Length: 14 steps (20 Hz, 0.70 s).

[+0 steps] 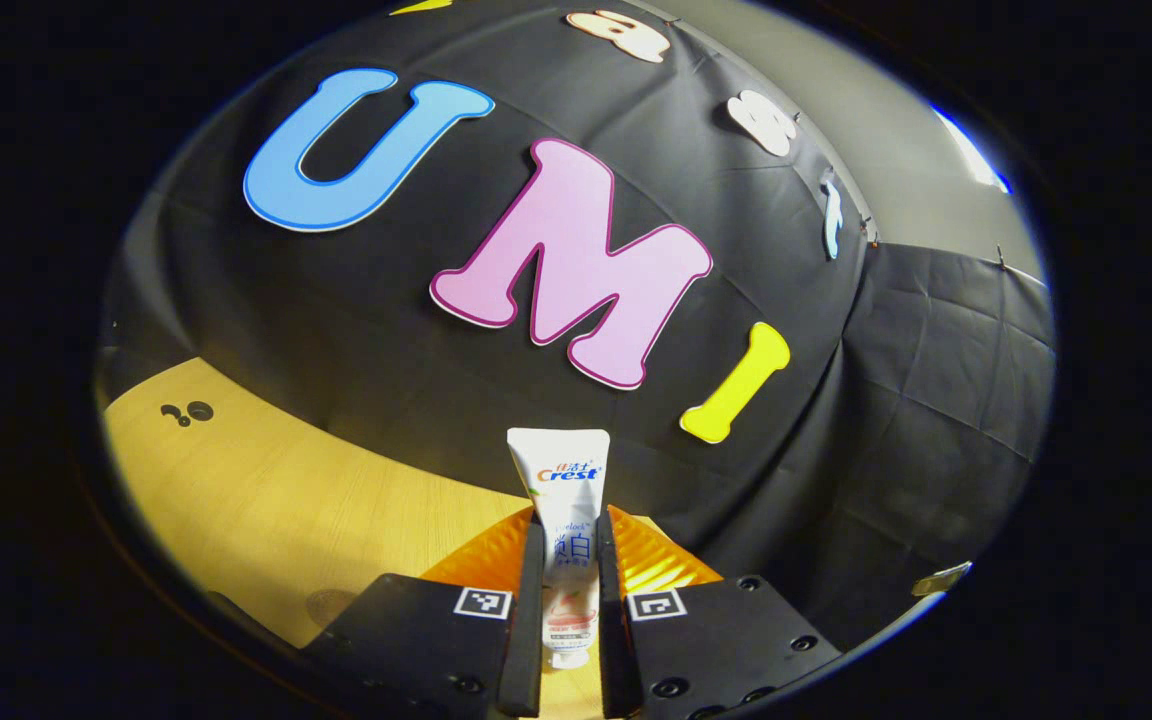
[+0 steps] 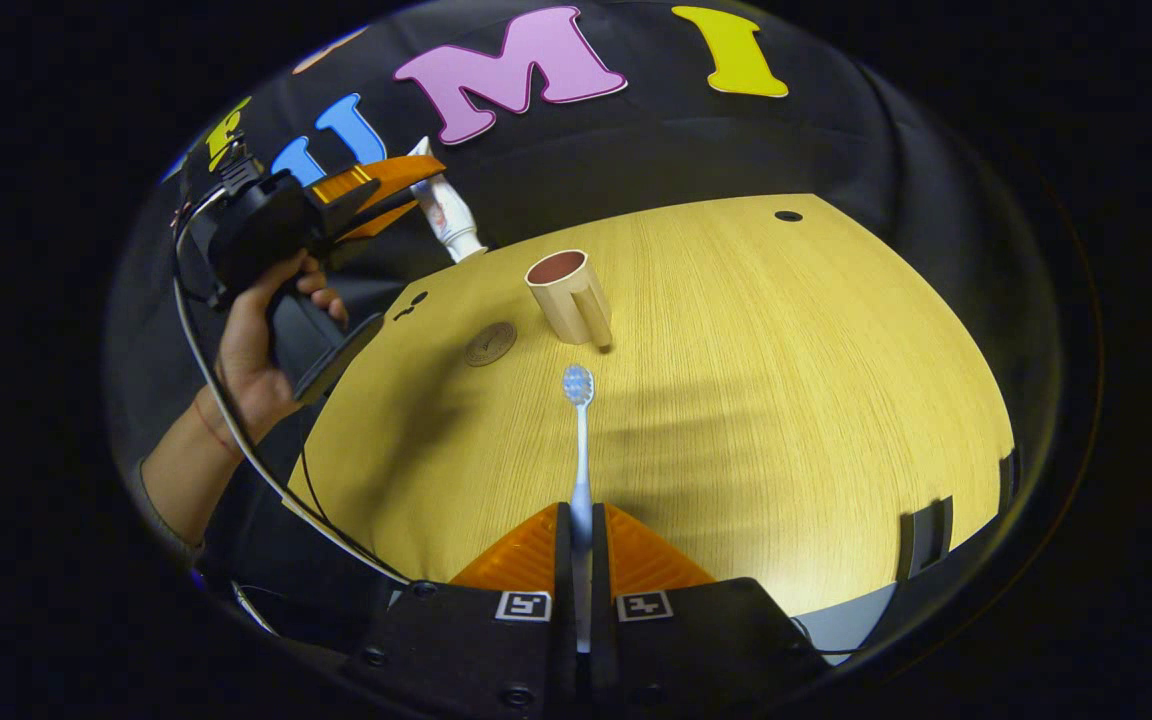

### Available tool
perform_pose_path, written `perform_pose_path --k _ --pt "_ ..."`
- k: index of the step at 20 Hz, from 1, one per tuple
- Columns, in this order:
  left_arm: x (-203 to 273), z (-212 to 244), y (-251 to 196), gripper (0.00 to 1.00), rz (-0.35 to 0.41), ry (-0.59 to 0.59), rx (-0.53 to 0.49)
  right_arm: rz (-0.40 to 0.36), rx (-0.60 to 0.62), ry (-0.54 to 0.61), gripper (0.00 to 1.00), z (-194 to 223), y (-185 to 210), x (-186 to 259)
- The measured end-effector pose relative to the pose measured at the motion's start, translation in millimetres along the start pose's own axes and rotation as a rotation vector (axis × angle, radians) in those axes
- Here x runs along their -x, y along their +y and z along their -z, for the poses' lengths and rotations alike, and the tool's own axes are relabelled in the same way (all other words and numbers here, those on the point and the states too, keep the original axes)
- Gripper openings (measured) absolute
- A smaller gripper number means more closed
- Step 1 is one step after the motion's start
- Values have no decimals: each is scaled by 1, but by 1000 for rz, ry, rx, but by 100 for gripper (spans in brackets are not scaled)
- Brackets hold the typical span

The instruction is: Put the toothbrush and toothpaste on the desktop into the cup, then pick up the cup and place it on the coaster on the desktop.

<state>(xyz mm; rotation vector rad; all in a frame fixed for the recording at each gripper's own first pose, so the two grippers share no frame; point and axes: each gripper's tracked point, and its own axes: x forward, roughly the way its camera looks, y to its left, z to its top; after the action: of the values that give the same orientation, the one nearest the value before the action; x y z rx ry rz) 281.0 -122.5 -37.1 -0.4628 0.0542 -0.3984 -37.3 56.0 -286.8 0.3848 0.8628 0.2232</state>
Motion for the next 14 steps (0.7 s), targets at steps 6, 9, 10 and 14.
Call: perform_pose_path --k 6,9,10,14 --pt "-52 34 21 28 -38 28 -15 -2 -12 14 9 1 -11 -3" --pt "-73 52 31 28 -49 63 -43 2 -12 15 9 -5 -18 -3" --pt "-79 59 35 28 -58 79 -55 1 -14 15 9 -6 -19 -4" --pt "-84 89 49 29 -83 147 -86 -1 -20 18 9 -12 -24 -10"
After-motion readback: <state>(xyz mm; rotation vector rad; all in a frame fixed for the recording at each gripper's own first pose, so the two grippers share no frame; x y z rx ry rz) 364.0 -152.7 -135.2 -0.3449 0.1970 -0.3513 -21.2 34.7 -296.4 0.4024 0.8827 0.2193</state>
